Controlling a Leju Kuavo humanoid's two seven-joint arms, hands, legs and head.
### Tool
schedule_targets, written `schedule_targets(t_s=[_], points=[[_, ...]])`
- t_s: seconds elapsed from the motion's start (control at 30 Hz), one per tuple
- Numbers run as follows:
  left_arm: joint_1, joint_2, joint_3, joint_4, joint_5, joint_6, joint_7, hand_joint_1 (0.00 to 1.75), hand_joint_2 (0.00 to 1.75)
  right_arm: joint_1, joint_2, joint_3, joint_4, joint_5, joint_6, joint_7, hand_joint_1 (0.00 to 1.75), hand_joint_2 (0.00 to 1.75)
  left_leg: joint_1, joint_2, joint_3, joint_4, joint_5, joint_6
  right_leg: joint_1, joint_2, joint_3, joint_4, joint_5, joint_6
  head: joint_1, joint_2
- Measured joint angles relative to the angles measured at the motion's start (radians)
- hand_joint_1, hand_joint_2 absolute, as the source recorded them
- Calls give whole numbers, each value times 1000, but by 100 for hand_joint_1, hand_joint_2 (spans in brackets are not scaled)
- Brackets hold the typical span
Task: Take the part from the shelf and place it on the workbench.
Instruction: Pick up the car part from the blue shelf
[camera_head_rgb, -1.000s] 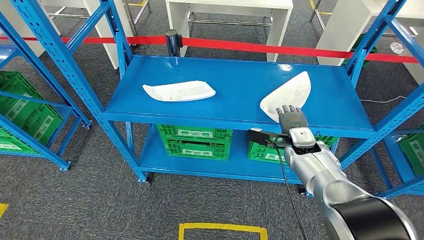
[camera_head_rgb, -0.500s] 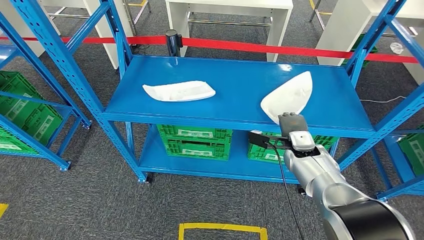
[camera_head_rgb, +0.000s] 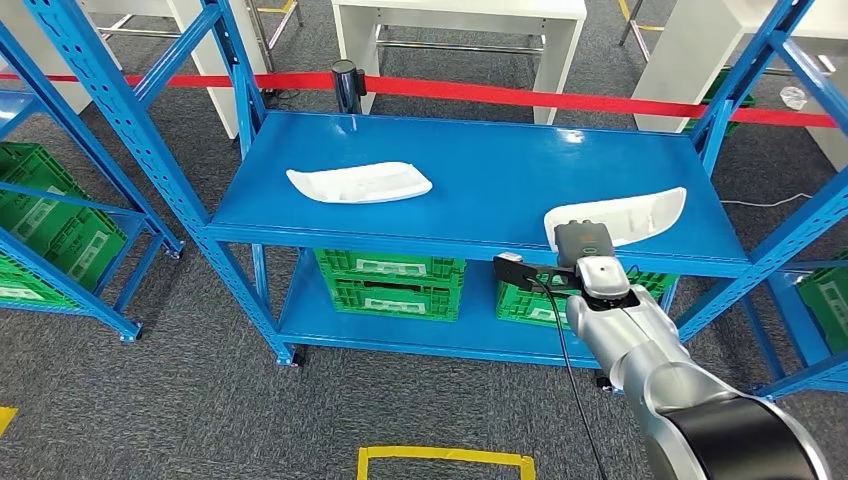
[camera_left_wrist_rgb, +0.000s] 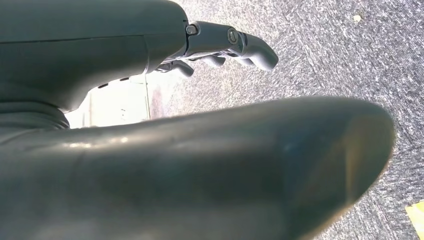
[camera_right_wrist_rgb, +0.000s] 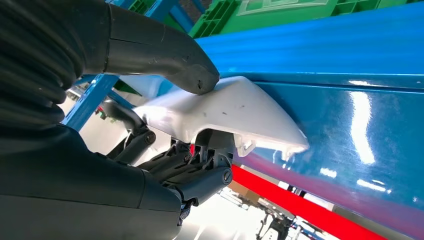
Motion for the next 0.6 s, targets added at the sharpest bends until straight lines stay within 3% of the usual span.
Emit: schedule_targets(t_s=[0.43, 0.6], points=[[1, 0, 13, 0, 9, 7, -23, 0, 0, -8, 2, -6, 0, 2, 7, -14, 175, 175, 0, 0, 1, 0, 0, 0, 0, 0, 1, 0, 0, 0, 0, 0], [2, -4, 20, 0, 13, 21, -61, 0, 0, -13, 3, -9, 0, -5, -37, -4, 175, 175, 0, 0, 1, 0, 0, 0, 0, 0, 1, 0, 0, 0, 0, 0]])
